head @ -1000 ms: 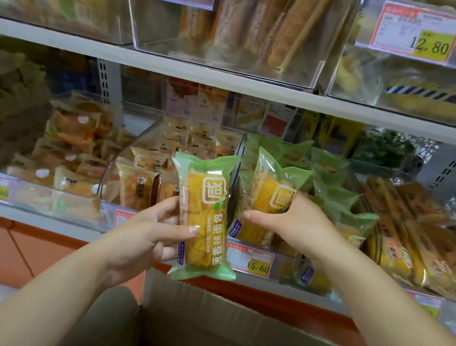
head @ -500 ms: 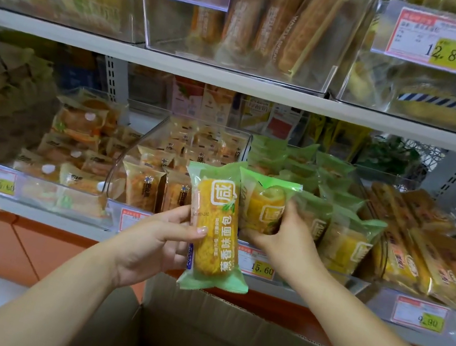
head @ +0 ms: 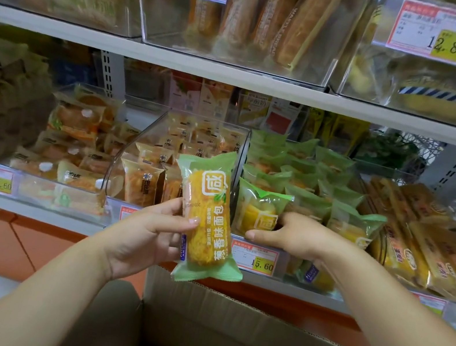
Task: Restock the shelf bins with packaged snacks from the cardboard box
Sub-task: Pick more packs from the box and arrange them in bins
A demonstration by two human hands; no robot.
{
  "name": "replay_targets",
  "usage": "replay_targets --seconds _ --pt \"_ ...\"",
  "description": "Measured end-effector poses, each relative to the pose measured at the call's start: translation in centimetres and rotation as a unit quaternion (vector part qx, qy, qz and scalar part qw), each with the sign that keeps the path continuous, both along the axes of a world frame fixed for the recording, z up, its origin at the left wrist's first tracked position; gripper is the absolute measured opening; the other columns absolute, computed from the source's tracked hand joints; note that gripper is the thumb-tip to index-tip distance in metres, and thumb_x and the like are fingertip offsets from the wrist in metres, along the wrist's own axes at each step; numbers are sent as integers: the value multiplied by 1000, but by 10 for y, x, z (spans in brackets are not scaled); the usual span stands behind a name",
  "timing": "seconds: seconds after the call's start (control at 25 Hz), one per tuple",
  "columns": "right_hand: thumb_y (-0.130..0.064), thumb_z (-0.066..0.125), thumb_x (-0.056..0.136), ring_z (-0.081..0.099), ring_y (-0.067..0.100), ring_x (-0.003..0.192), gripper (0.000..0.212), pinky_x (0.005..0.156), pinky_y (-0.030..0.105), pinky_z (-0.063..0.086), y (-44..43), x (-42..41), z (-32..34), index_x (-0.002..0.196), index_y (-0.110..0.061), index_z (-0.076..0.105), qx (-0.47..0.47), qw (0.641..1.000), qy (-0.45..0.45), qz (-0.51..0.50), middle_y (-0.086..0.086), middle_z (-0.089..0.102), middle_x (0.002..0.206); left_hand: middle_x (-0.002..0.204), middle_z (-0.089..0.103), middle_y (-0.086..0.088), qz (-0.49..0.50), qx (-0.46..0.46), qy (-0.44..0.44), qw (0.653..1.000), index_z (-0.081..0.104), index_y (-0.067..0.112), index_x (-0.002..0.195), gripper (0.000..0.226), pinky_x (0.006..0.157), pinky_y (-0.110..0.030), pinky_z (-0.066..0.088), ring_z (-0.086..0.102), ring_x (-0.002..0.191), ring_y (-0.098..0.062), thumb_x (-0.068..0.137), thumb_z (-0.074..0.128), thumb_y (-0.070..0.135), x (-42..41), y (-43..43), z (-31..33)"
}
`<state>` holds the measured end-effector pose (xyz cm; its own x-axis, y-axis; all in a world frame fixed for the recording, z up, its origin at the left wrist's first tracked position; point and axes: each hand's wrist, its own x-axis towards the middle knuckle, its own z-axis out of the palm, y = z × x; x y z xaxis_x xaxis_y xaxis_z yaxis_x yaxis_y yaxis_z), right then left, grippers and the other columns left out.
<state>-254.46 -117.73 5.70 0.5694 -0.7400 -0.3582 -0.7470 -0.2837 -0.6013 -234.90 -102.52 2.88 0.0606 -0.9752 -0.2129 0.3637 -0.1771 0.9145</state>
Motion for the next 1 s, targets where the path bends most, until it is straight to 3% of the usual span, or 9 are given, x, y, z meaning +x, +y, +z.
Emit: replay_targets --seconds 0.12,0.28,0.4,0.56,0.76,0.92,1.0 --pt "-60 78 66 66 20 98 55 95 38 51 -14 3 -2 100 -17 71 41 999 29 -13 1 73 102 118 71 -11 -2 0 2 1000 59 15 128 64 76 -33 60 70 105 -24 68 79 20 1 2 1" --pt "-56 73 75 63 23 91 61 81 32 53 -24 14 -6 106 -4 67 65 995 78 -16 10 69 108 118 71 -11 1 2 0 1000 60 15 127 55 76 -33 60 70 104 -24 73 67 17 -2 0 0" --pt "-62 72 72 66 25 98 63 94 39 52 -20 18 -15 105 -9 70 51 996 77 -12 7 71 106 119 71 -11 -1 4 0 1000 58 16 129 56 76 -33 60 70 106 -25 74 67 16 -5 1 2" --pt "-62 71 74 66 21 98 55 96 39 50 -12 10 -18 103 -16 72 18 999 20 -16 2 73 104 121 69 -12 4 5 0 1000 55 15 133 50 82 -36 60 67 111 -27 85 69 9 -9 3 5" --pt "-60 68 78 62 11 88 47 78 28 51 10 0 -6 105 -22 66 -129 992 1 -6 -6 70 101 122 69 -11 -14 3 -6 1000 55 16 131 50 85 -37 59 66 113 -27 83 62 2 -12 8 6" --pt "-55 66 82 61 12 104 58 86 28 51 26 -12 -12 129 -24 53 -209 976 -57 -21 -8 65 118 120 70 -9 0 1 -26 1000 55 17 131 51 81 -35 60 68 110 -26 82 62 3 -15 9 10" --pt "-48 67 84 61 5 101 55 86 24 51 38 -27 -11 133 -26 51 -241 961 -130 -44 -12 65 113 121 70 -8 0 -4 -38 999 55 17 131 51 83 -36 59 67 111 -25 83 63 3 -18 8 13"
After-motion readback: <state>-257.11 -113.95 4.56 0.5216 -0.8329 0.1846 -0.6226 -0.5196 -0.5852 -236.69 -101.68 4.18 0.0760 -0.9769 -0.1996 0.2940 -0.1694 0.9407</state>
